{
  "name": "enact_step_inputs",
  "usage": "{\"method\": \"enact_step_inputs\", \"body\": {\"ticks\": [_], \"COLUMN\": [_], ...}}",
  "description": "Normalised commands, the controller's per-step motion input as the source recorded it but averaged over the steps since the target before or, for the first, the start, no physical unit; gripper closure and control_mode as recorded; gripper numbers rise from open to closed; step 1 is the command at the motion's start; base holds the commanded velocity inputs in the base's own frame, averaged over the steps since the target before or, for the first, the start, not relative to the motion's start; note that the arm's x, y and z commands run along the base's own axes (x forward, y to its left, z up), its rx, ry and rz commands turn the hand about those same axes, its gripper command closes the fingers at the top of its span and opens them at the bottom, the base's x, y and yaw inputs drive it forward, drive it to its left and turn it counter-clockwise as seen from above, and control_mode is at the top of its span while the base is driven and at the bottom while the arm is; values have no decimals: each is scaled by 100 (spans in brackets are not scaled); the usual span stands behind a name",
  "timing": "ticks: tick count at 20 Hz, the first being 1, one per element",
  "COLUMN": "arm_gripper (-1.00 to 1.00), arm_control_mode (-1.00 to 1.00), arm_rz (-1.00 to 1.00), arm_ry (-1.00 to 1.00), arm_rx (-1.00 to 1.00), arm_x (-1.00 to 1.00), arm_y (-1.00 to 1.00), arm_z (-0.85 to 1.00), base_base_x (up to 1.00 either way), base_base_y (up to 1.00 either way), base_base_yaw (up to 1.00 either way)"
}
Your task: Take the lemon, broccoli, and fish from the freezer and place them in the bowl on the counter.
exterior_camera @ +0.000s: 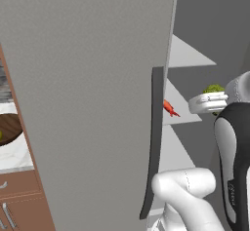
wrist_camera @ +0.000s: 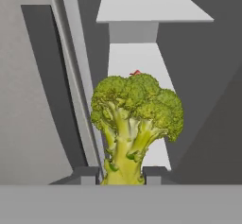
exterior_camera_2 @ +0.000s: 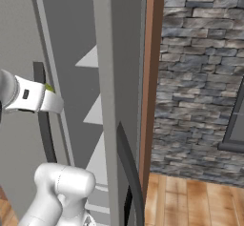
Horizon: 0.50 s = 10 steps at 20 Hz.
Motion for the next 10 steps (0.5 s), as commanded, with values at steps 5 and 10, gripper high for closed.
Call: {"method": "enact_step_inputs", "body": {"ticks": [5, 10], "arm_gripper": [100, 100], "arm_control_mode": [100, 100], "arm_rz": [0, 0], "arm_ry": [0, 0], "arm_rx": [0, 0], "arm_x": [0, 0], "arm_y": [0, 0], "arm_z": [0, 0], "base_base_x": [-42, -72], "base_base_y": [2, 59], "base_base_yaw": [0, 1]}}
